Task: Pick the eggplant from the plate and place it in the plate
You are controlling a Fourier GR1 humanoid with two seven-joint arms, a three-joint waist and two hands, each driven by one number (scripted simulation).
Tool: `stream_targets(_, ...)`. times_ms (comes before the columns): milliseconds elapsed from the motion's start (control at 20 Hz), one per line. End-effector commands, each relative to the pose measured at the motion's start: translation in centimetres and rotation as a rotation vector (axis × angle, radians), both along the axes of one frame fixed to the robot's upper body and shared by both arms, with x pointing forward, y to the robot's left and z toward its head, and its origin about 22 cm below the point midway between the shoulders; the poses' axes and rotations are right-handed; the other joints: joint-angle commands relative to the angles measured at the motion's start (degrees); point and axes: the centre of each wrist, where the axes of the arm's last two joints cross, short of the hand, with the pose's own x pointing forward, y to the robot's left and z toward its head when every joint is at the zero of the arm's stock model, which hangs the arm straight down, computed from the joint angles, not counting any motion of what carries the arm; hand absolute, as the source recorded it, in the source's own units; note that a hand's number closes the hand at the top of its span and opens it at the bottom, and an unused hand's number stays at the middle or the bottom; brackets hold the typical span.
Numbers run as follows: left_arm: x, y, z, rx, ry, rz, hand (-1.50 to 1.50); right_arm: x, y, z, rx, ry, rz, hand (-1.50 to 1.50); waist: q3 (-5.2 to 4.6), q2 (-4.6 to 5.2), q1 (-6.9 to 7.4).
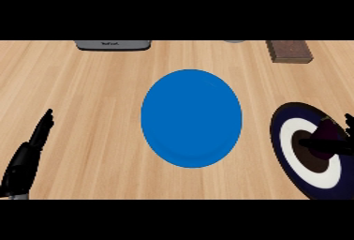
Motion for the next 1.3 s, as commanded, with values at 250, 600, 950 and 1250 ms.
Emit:
stream_targets(250,0.1,-0.8,-1.7,0.012,0.003,0.006,0.00,0.7,-0.1,-1.9,0.003,-0.067,0.020,1.50,0.00,0.02,-0.08)
stream_targets(600,-0.4,-0.1,0.9,0.012,0.003,-0.008,0.00,0.6,-0.5,-2.9,-0.043,-0.074,0.028,1.50,0.01,-0.03,0.03)
stream_targets(950,1.0,-1.2,0.3,-0.012,-0.012,-0.054,0.00,3.2,-1.2,1.1,-0.340,-0.067,0.469,1.50,0.09,0.67,2.83)
stream_targets(1250,1.9,-2.2,0.4,0.004,-0.017,-0.102,0.00,6.3,-0.9,7.2,-0.693,-0.113,0.956,1.50,0.19,1.64,5.93)
